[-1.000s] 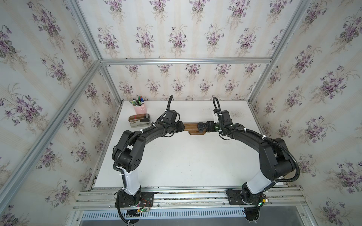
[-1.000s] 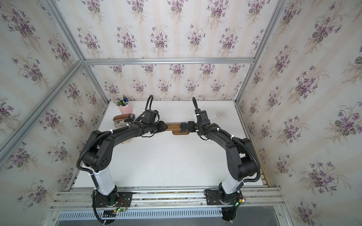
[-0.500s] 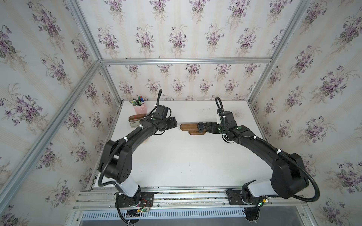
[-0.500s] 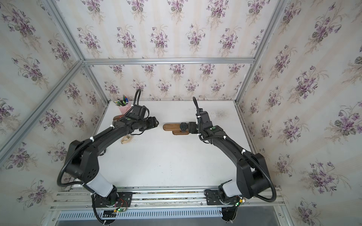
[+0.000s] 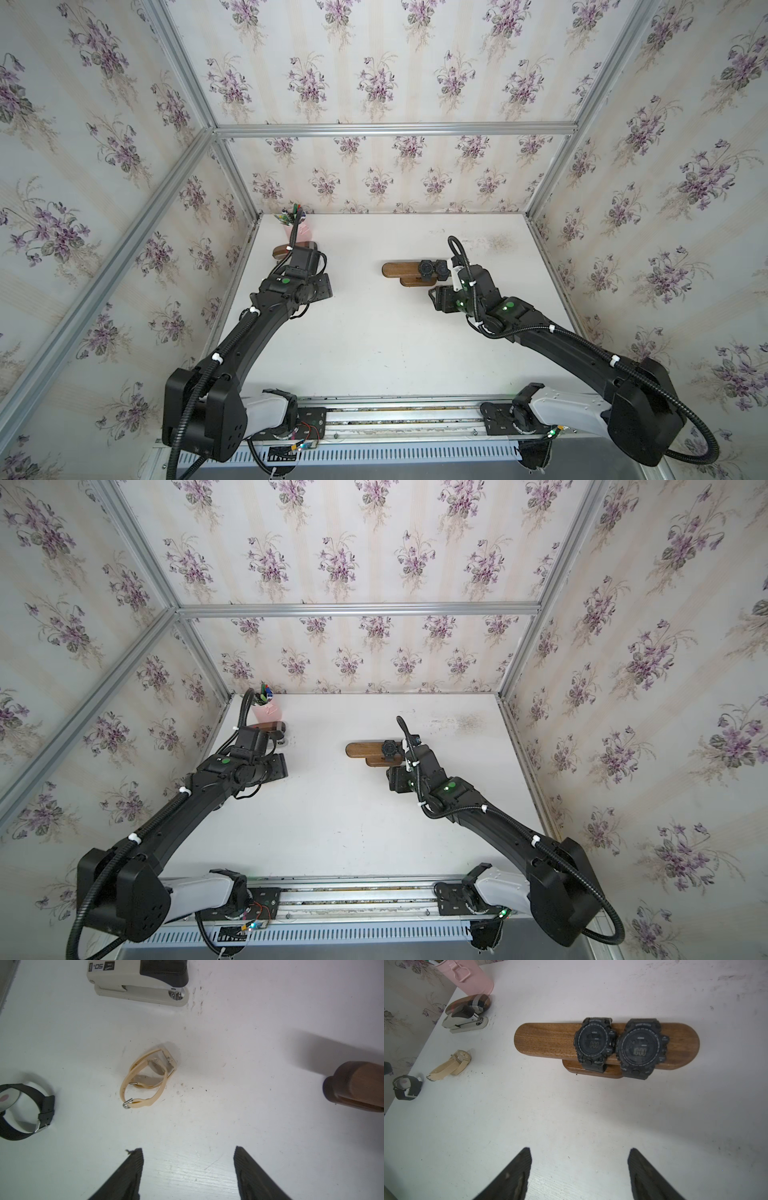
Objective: Place watch on stand
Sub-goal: Place the watch on the stand, then pick up the watch at the center of the board.
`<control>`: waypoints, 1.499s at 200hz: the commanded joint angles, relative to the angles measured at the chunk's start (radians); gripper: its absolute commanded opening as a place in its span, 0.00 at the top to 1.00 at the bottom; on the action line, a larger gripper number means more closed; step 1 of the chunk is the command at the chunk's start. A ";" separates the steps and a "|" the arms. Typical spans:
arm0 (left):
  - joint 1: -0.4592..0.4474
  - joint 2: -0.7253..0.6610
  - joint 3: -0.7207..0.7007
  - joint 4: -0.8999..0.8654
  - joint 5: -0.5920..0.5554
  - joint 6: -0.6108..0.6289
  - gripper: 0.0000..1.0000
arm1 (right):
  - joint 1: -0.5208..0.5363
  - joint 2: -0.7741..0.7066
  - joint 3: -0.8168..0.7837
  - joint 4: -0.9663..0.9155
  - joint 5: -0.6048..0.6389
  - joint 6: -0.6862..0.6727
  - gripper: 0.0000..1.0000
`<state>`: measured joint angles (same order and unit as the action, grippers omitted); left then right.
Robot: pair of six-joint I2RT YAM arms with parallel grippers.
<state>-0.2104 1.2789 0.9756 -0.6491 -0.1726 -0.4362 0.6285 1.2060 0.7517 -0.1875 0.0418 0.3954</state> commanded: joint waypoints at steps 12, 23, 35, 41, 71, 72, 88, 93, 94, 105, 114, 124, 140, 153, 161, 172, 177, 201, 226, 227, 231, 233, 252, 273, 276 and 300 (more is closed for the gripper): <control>0.021 0.120 0.064 0.000 -0.050 0.056 0.38 | 0.019 -0.005 -0.005 0.045 0.004 0.019 0.26; 0.029 0.203 0.090 -0.003 -0.057 0.067 0.40 | 0.020 -0.012 -0.005 0.043 0.004 0.016 0.26; 0.032 0.263 0.109 0.000 -0.069 0.073 0.43 | 0.022 -0.021 -0.005 0.038 0.007 0.012 0.26; 0.030 0.280 0.110 0.012 -0.075 0.077 0.44 | 0.022 -0.024 -0.005 0.035 0.007 0.013 0.26; 0.034 0.366 0.151 0.007 -0.123 0.099 0.49 | 0.023 -0.039 -0.006 0.022 0.000 0.008 0.26; 0.034 0.370 0.155 0.005 -0.124 0.100 0.49 | 0.023 -0.039 -0.006 0.022 0.000 0.008 0.26; 0.039 0.415 0.171 -0.001 -0.118 0.101 0.52 | 0.024 -0.032 -0.011 0.028 0.005 0.002 0.26; 0.039 0.428 0.173 -0.002 -0.116 0.101 0.53 | 0.023 -0.029 -0.011 0.031 0.008 0.002 0.26; 0.039 0.430 0.174 -0.002 -0.116 0.101 0.53 | 0.023 -0.028 -0.011 0.031 0.009 0.002 0.26; 0.039 0.453 0.175 0.003 -0.120 0.106 0.58 | 0.023 -0.020 -0.010 0.036 0.010 0.009 0.26; 0.039 0.472 0.180 0.000 -0.127 0.109 0.61 | 0.023 -0.014 -0.007 0.039 0.005 0.014 0.26; 0.039 0.492 0.192 -0.016 -0.139 0.106 0.62 | 0.025 -0.009 -0.002 0.041 -0.005 0.020 0.26; 0.039 0.513 0.203 -0.025 -0.132 0.105 0.63 | 0.028 -0.001 0.007 0.045 -0.013 0.019 0.26; 0.040 0.533 0.220 -0.042 -0.138 0.100 0.65 | 0.030 0.009 0.020 0.037 -0.003 0.015 0.26; 0.040 0.544 0.223 -0.039 -0.142 0.102 0.68 | 0.031 0.015 0.028 0.031 0.001 0.016 0.26; 0.039 0.554 0.224 -0.034 -0.146 0.104 0.70 | 0.034 0.017 0.037 0.026 0.003 0.019 0.27; 0.041 0.559 0.227 -0.033 -0.146 0.105 0.71 | 0.037 0.015 0.040 0.026 0.003 0.020 0.27; 0.043 0.575 0.237 -0.029 -0.144 0.107 0.78 | 0.046 0.014 0.047 0.013 0.011 0.021 0.27; 0.044 0.589 0.246 -0.027 -0.142 0.108 0.84 | 0.049 0.020 0.053 0.004 0.024 0.020 0.27; 0.044 0.588 0.246 -0.027 -0.142 0.108 0.84 | 0.049 0.020 0.053 0.004 0.024 0.020 0.27; 0.043 0.588 0.245 -0.024 -0.140 0.108 0.85 | 0.050 0.021 0.054 0.004 0.023 0.022 0.27; 0.043 0.588 0.244 -0.022 -0.138 0.108 0.86 | 0.049 0.022 0.054 0.004 0.024 0.023 0.27; 0.043 0.570 0.228 0.000 -0.117 0.104 0.91 | 0.056 0.031 0.060 0.006 0.024 0.024 0.27; 0.042 0.509 0.188 0.039 -0.088 0.090 0.96 | 0.065 0.047 0.078 0.000 0.028 0.025 0.27; 0.041 0.495 0.180 0.047 -0.083 0.089 0.96 | 0.066 0.050 0.080 -0.001 0.030 0.024 0.27; 0.030 0.351 0.095 0.116 -0.059 0.067 0.98 | 0.084 0.067 0.102 -0.004 0.038 0.025 0.27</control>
<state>-0.1707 1.7344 1.1271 -0.6083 -0.2653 -0.3416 0.6987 1.2594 0.8349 -0.1967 0.0612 0.4156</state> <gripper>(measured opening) 0.063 0.733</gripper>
